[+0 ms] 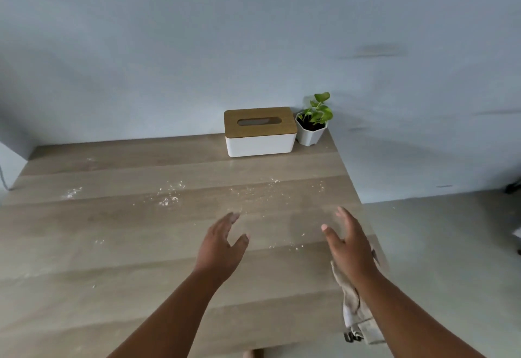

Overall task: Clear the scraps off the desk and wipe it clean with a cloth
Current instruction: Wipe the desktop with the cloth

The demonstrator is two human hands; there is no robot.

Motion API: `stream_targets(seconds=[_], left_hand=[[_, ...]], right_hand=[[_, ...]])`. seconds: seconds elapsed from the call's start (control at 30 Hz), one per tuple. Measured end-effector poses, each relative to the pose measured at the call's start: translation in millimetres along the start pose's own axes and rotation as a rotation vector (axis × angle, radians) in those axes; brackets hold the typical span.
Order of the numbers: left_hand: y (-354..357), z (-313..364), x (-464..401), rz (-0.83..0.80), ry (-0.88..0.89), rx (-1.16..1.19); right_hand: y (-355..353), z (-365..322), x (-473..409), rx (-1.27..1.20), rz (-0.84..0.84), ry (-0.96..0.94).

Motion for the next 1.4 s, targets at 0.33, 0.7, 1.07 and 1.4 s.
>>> stream_targets(seconds=[0.33, 0.7, 1.07, 1.4], left_hand=[[81, 18, 79, -0.236, 0.125, -0.351], [105, 17, 94, -0.046, 0.099, -0.454], [123, 22, 93, 0.004, 0.013, -0.613], [123, 21, 93, 0.054, 0.021, -0.649]], right_hand=[[-21, 64, 79, 0.464, -0.098, -0.229], [-25, 89, 92, 0.679, -0.047, -0.285], [3, 105, 56, 0.779, -0.081, -0.407], [7, 92, 12, 0.772, -0.018, -0.473]])
Point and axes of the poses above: each hand's wrist, its own x-axis away from the middle knuckle, its own y-axis out of the palm, z = x × y, the point moved 7 cm from there along -x, towards the middle knuckle, and after that the axes turned 10 degrees about y, right-handed, at the moved point
